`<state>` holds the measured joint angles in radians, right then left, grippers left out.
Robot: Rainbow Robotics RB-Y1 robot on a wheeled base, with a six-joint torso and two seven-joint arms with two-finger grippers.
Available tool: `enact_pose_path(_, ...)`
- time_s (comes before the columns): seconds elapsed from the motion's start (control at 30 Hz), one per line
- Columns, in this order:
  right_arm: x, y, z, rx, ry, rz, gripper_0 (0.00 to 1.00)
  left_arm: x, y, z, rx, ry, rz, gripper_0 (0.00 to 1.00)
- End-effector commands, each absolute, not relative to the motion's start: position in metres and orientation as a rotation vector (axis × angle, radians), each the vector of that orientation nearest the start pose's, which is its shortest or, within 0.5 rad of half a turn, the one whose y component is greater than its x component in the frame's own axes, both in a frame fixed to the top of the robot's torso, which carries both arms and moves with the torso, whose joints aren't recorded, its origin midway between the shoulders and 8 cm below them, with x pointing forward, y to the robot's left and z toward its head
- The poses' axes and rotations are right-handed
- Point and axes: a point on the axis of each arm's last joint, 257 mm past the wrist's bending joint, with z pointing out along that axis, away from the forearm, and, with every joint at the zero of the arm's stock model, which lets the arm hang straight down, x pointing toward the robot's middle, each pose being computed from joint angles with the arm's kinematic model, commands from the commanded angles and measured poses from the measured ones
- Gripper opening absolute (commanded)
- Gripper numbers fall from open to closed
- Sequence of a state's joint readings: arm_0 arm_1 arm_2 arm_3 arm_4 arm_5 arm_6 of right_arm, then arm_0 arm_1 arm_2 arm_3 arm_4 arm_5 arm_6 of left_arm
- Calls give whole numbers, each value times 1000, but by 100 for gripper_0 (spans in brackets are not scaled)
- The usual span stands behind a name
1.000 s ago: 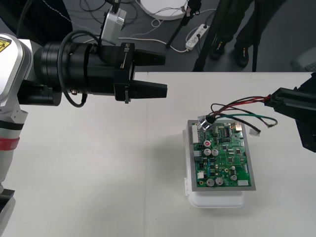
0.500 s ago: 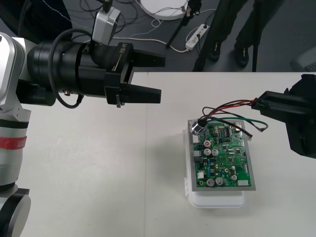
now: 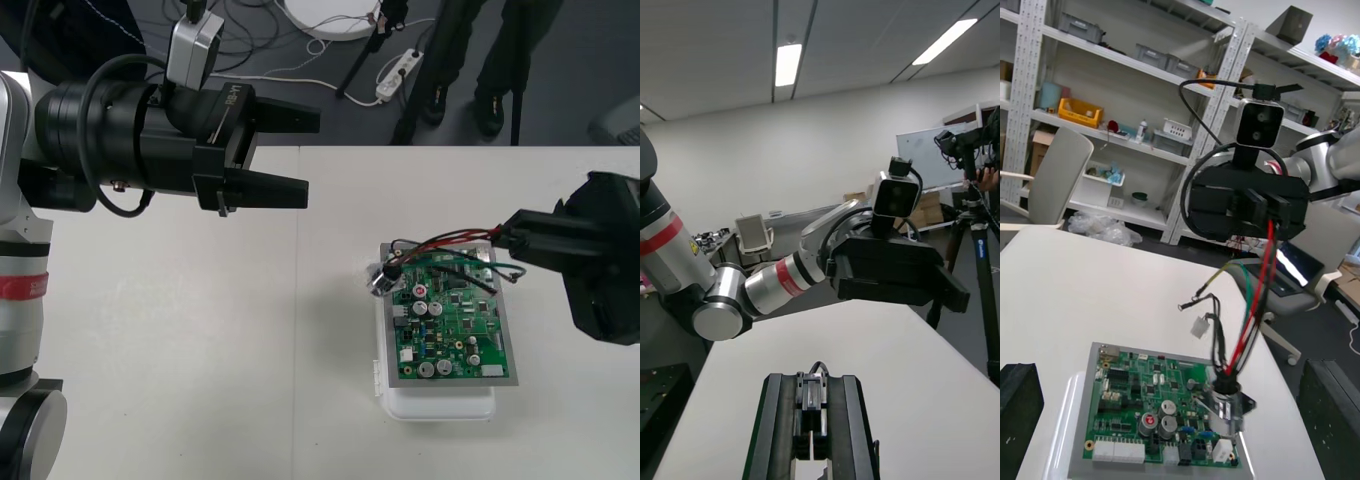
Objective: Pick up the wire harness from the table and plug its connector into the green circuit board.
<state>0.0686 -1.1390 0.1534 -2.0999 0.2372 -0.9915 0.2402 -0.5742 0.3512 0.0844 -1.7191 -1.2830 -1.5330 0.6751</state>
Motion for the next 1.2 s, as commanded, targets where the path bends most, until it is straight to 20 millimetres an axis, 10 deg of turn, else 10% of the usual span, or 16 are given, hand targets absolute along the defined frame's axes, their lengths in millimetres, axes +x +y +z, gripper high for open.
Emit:
enact_pose_path(0.03,259,-98,9,-1084,955,1187,0,358,5,24,1447,1023,-1089,100)
enact_pose_path(1.2,293,-56,22,-1236,928,1004,0,341,-12,32,1490,864,-1084,100)
